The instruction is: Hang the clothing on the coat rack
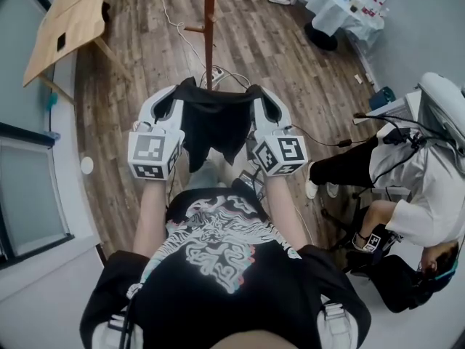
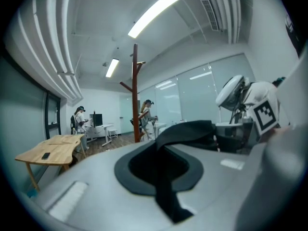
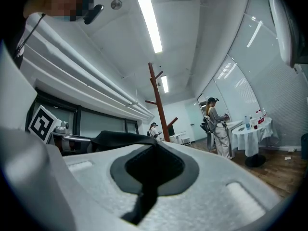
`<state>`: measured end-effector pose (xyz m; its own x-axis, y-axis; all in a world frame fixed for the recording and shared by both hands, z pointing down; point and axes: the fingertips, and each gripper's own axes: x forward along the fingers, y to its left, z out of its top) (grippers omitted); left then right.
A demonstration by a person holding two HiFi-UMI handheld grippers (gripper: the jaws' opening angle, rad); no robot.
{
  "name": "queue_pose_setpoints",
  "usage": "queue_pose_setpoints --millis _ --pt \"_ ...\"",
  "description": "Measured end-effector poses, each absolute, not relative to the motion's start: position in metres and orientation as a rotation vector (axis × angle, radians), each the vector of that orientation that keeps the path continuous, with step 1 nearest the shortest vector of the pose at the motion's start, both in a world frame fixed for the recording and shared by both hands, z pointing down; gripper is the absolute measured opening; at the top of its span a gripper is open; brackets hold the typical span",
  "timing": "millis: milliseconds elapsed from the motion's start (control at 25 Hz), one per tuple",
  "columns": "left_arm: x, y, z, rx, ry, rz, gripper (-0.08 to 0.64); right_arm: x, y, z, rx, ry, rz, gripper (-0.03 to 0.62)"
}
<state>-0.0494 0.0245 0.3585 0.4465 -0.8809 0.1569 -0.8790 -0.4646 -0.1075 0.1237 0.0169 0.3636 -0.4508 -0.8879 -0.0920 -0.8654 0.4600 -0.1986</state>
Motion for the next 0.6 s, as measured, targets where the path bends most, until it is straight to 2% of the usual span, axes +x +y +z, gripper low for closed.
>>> queue_pose_setpoints --millis 600 --pt "-0.063 -0.079 0.357 -2.688 1.657 -0.258 0.002 0.111 -0.086 0.357 -1.480 2.532 -0.182 0.002"
